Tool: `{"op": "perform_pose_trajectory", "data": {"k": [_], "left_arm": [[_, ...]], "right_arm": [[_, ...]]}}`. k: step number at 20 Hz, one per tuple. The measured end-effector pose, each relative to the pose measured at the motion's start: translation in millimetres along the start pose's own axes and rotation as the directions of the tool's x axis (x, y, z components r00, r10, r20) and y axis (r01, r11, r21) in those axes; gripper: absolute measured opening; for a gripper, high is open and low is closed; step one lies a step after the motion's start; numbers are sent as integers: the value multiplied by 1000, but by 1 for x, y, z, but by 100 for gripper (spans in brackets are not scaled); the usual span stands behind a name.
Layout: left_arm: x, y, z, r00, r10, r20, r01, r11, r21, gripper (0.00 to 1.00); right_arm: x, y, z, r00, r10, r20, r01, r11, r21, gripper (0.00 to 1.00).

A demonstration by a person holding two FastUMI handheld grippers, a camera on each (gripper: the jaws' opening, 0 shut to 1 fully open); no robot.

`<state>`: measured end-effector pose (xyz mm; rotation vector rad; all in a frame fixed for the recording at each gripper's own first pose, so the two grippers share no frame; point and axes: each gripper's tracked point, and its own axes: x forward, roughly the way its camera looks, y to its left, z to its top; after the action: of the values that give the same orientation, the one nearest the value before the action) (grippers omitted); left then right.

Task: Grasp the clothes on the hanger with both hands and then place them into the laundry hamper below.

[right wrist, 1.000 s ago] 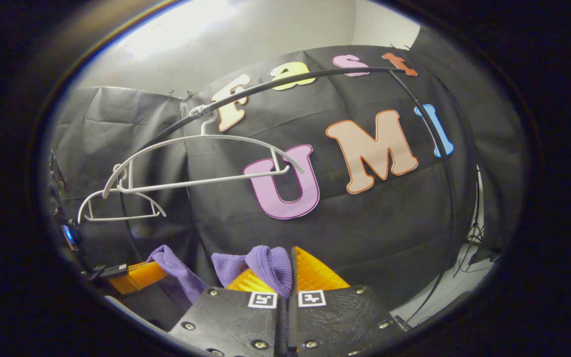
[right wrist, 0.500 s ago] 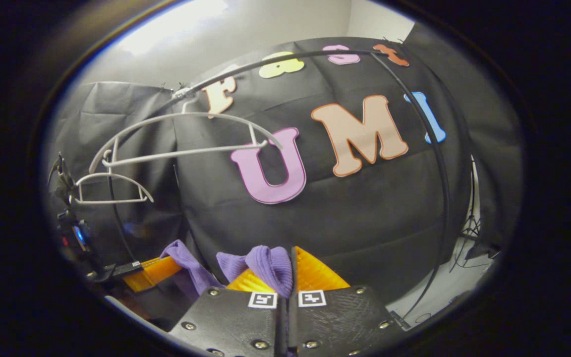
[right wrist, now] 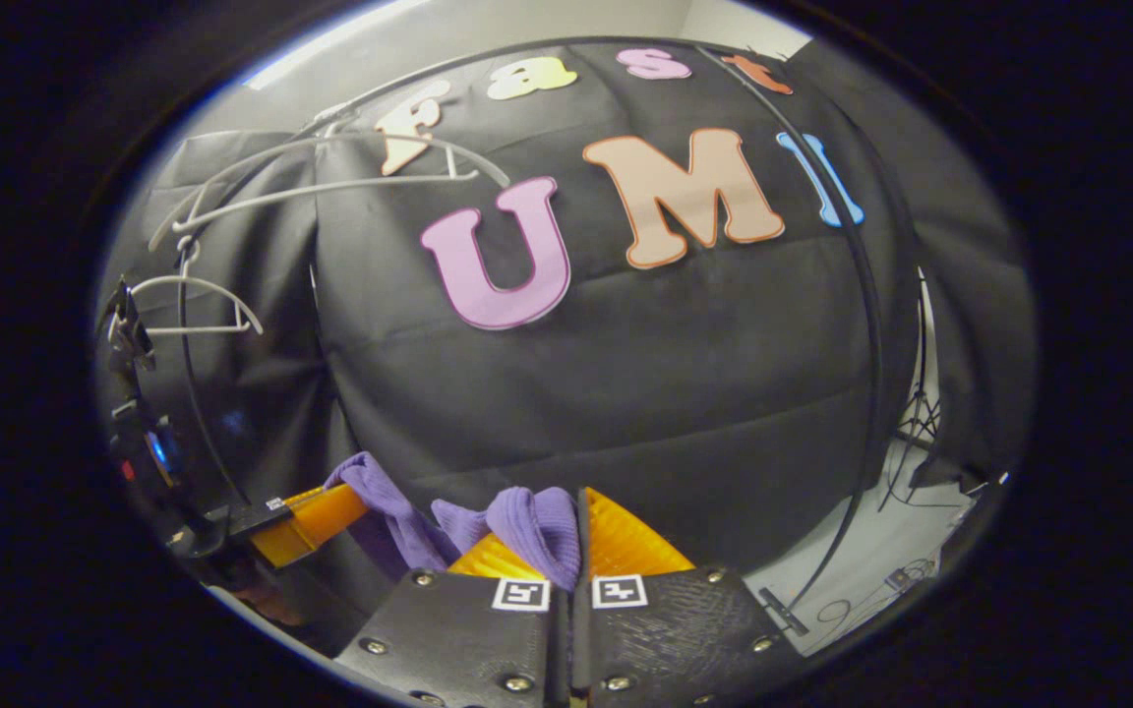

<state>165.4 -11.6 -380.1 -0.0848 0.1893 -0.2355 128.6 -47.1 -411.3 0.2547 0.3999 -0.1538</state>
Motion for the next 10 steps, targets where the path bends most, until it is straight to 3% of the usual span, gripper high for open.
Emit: {"op": "perform_pose_trajectory", "data": {"k": [5,10], "left_arm": [[1,2,-63,994,3,-106,-4,1000,-6,0],[6,2,-118,983,-1,-185,-1,1000,-6,0]], "right_arm": [[3,-21,-65,992,-67,-111,64,998,-29,1],[28,-49,-132,965,-124,-231,127,992,-1,2]]}}
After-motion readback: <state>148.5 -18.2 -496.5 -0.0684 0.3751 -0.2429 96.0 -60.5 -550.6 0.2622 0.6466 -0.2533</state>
